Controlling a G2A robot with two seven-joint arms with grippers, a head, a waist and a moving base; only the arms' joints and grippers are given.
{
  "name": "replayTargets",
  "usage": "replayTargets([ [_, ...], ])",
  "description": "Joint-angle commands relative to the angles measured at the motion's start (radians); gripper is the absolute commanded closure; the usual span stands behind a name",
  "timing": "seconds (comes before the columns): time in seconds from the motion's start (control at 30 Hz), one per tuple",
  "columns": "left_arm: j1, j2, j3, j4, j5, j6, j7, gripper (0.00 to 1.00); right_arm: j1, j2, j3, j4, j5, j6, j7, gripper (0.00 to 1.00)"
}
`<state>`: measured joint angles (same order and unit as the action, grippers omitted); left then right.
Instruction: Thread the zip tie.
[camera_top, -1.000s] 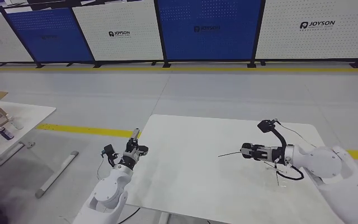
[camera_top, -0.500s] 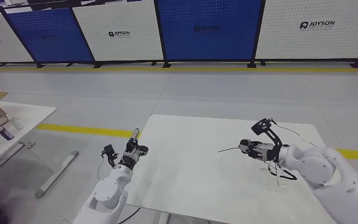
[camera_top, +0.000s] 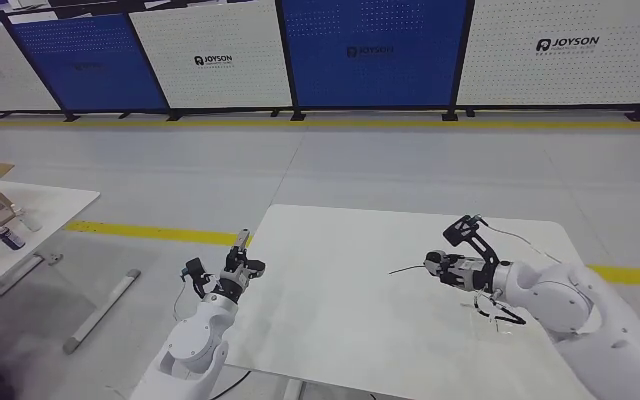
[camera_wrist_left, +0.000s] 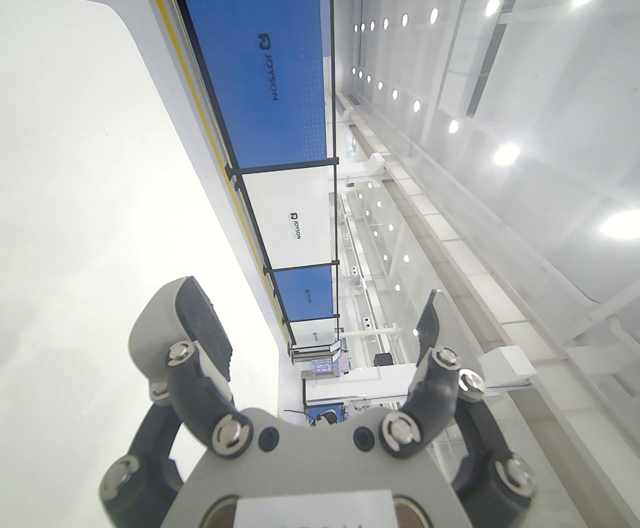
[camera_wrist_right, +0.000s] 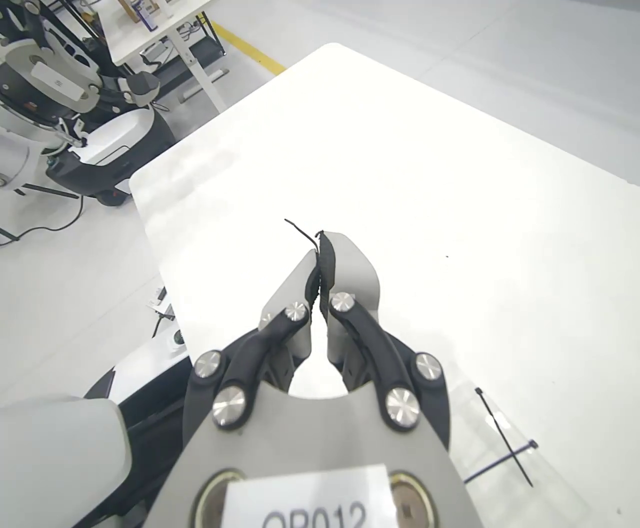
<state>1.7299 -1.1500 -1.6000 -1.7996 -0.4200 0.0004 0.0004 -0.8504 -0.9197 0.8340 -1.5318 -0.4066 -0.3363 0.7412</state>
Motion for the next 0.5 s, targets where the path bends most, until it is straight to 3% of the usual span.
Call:
replayTargets([
  [0.0,-0.007,-0.001,0.002,0.006,-0.003,0.048,0.021,0.0,0.004,-0.001,-0.014,-0.031,-0.063,-0.004,-0.015,1.0],
  [0.07,-0.014,0.0,0.007,-0.013,-0.005,0.108,-0.015,0.0,0.013,-0.001,-0.021,-0.027,-0.117,-0.004,-0.049,1.0],
  [0.27,0.016,0.011,-0.055,-0.121,-0.116,0.34,-0.166,0.0,0.027,0.017,-0.099,-0.083,-0.306,-0.004,-0.201,1.0],
  [0.4,0.052,0.028,-0.041,-0.135,-0.208,0.34,-0.261,0.0,0.054,0.041,-0.176,-0.091,-0.331,-0.004,-0.302,1.0],
  [0.47,0.054,0.043,-0.024,-0.142,-0.232,0.34,-0.259,0.0,0.058,0.045,-0.188,-0.089,-0.308,-0.004,-0.321,1.0],
])
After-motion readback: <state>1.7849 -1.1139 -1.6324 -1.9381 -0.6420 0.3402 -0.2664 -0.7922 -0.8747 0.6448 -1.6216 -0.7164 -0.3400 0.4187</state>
